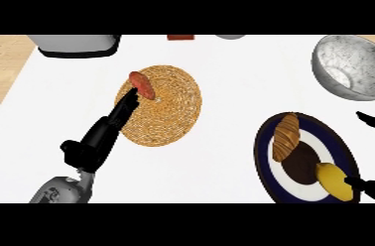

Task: Pick the lemon from the plate and place it in the bowl

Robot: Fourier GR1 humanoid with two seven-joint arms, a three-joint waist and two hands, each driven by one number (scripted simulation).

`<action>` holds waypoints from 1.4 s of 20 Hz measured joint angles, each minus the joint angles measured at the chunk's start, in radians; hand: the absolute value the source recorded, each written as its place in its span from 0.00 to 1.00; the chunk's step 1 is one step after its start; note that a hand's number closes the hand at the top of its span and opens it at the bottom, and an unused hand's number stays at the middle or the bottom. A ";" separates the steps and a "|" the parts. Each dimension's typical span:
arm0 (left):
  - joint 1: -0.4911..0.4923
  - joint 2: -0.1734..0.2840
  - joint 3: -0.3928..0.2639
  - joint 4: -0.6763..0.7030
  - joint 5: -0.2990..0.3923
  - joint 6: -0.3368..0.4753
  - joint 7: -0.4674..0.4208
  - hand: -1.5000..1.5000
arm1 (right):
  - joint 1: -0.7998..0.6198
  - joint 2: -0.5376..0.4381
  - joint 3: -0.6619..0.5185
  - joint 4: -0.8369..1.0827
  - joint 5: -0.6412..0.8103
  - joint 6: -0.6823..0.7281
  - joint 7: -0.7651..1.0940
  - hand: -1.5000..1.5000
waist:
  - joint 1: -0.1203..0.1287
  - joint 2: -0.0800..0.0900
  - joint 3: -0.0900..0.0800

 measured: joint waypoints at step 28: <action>0.032 -0.075 0.065 -0.021 -0.078 -0.080 0.026 0.50 | -0.036 -0.114 0.194 -0.392 0.125 0.638 0.867 0.00 | 0.013 0.000 0.001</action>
